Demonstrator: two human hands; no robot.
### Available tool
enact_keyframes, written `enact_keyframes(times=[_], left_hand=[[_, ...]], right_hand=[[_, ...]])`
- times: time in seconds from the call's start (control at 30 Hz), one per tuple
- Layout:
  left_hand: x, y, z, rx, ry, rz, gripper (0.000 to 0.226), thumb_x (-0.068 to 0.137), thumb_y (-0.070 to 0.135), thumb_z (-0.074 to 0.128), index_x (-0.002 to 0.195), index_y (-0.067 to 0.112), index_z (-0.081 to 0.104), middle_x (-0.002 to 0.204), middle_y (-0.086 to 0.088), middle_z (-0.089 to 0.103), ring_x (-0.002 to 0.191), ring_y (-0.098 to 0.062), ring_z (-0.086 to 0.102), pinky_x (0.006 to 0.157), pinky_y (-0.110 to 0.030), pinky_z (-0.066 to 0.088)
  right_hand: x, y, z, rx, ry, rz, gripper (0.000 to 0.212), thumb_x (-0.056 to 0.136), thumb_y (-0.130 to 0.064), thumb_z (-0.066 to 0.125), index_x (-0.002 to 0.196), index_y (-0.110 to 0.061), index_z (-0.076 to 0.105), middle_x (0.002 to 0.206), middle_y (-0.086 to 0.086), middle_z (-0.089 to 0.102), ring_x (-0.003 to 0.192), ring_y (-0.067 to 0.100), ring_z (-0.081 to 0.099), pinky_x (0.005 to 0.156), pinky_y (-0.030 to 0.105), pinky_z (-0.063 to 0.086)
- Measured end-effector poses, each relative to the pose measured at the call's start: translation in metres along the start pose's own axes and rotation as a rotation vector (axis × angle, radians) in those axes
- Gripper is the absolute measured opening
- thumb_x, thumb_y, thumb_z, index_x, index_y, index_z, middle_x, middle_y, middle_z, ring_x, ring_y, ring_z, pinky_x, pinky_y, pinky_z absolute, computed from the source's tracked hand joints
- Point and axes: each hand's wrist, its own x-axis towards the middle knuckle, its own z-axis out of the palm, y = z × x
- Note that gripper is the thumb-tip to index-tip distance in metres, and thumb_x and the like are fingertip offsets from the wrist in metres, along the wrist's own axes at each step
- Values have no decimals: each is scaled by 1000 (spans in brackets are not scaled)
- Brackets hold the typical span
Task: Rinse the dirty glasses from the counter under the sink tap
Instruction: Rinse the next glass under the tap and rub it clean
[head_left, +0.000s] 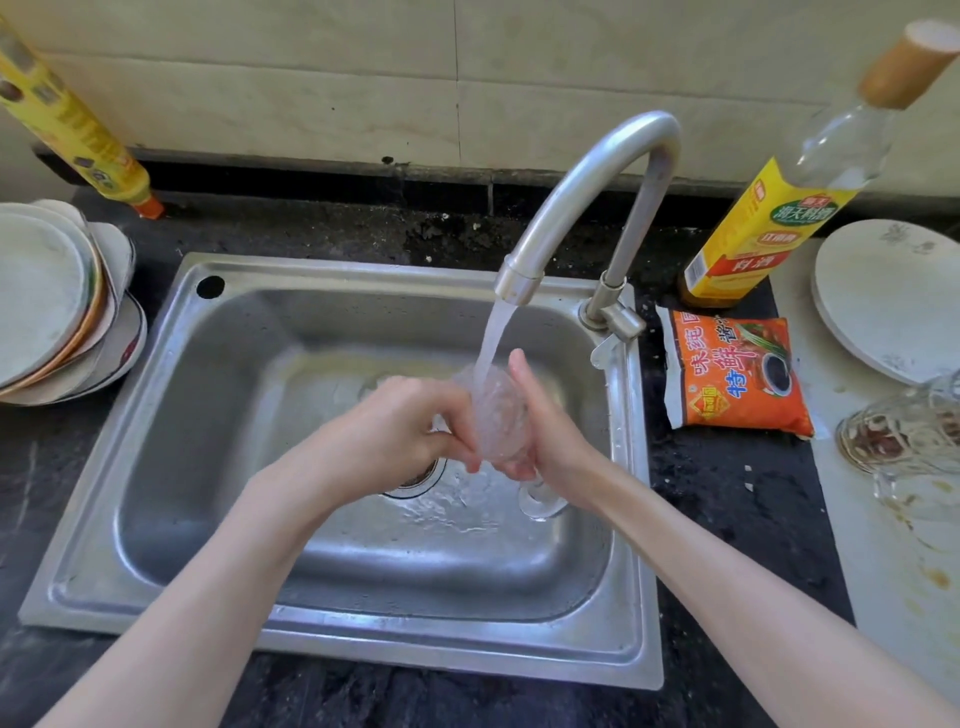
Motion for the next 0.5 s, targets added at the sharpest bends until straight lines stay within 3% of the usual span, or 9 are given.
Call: enact_keyframes(times=[0.1, 0.17, 0.2, 0.3, 0.4, 0.5], left_hand=[[4, -1, 4, -1, 184, -58, 36, 67, 3, 78, 59, 24, 51, 65, 11, 56, 64, 5, 48, 60, -10, 36], [4, 1, 5, 16, 235, -28, 34, 70, 9, 78, 61, 25, 50, 66, 12, 55, 65, 2, 48, 60, -10, 36], [4, 3, 4, 14, 218, -4, 27, 72, 14, 77, 63, 24, 53, 67, 13, 57, 67, 1, 49, 61, -9, 36], [3, 11, -1, -5, -21, 18, 8, 81, 25, 69, 76, 20, 65, 72, 18, 62, 68, 12, 51, 63, -5, 35], [6, 12, -5, 81, -301, -37, 12, 86, 31, 63, 94, 29, 72, 91, 20, 67, 84, 10, 55, 77, -8, 37], [8, 10, -7, 118, -236, -94, 9, 82, 26, 68, 89, 26, 75, 87, 13, 70, 79, 3, 57, 75, -14, 41]], right_hand=[[2, 3, 4, -92, 85, -109, 56, 86, -67, 34, 102, -20, 60, 70, -4, 54, 55, 6, 45, 51, 20, 33], [-1, 0, 5, -88, 128, -132, 56, 84, -62, 42, 111, -14, 55, 70, -9, 53, 52, 1, 44, 49, 16, 34], [-3, -2, 6, -49, 115, -112, 57, 86, -64, 40, 105, -13, 56, 62, -10, 50, 45, 1, 39, 44, 16, 30], [-5, -7, 5, 77, 26, -29, 70, 91, -64, 16, 59, -15, 54, 38, -7, 38, 32, 6, 20, 39, 18, 9], [-4, -3, 3, 35, 22, 21, 69, 95, -59, 18, 59, -9, 49, 39, -5, 35, 34, 8, 22, 43, 25, 9], [-4, 1, 6, 87, 28, 49, 61, 95, -60, 24, 64, -17, 56, 47, -6, 47, 39, 6, 37, 41, 18, 24]])
